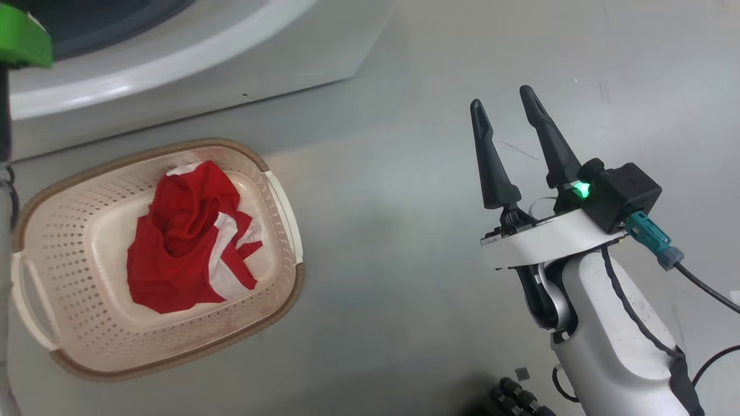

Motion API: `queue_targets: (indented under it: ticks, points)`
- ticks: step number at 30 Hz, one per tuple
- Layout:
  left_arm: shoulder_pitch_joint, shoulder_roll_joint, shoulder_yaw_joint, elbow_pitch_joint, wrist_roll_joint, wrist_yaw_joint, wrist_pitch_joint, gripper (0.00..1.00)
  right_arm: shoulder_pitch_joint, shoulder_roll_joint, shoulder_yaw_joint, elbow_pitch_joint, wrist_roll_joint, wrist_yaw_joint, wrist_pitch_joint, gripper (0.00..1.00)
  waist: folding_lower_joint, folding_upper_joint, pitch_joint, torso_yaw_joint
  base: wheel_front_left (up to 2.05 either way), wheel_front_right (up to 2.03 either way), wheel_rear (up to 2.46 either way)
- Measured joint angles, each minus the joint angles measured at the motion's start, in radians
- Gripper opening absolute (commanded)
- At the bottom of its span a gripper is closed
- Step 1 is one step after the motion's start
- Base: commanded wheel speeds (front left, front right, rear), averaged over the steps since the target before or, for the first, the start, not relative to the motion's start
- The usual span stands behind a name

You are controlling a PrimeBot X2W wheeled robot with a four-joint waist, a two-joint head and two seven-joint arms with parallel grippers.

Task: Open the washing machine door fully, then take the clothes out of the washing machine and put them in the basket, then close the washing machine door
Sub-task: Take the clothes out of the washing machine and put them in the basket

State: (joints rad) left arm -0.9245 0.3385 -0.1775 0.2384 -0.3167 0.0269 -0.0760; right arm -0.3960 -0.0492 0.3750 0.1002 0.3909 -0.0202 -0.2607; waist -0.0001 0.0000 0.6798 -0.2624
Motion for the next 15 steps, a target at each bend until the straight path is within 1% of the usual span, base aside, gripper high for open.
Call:
queue_targets:
  ticks: [4, 8, 10, 15]
  points:
    - [0.091, -0.018, 0.001, -0.02, -0.002, 0.022, -0.048, 0.0, 0.024, 0.0, -0.019, 0.009, -0.017, 0.001, 0.0, 1.0, 0.0, 0.0, -0.044, 0.028, 0.0, 0.0, 0.0]
    - [0.166, -0.05, -0.008, -0.052, -0.002, 0.031, -0.088, 0.0, 0.052, 0.0, -0.039, 0.015, -0.032, 0.002, 0.0, 1.0, 0.0, 0.0, -0.087, 0.056, 0.0, 0.0, 0.0]
    - [0.204, -0.065, -0.012, -0.066, -0.002, 0.039, -0.107, 0.0, 0.065, 0.0, -0.043, 0.022, -0.037, 0.01, 0.0, 1.0, 0.0, 0.0, -0.107, 0.07, 0.0, 0.0, 0.0]
    - [0.306, -0.091, -0.011, -0.105, -0.011, 0.053, -0.138, 0.0, 0.091, 0.0, -0.048, 0.028, -0.042, 0.016, 0.0, 1.0, 0.0, 0.0, -0.16, 0.101, 0.0, 0.0, 0.0]
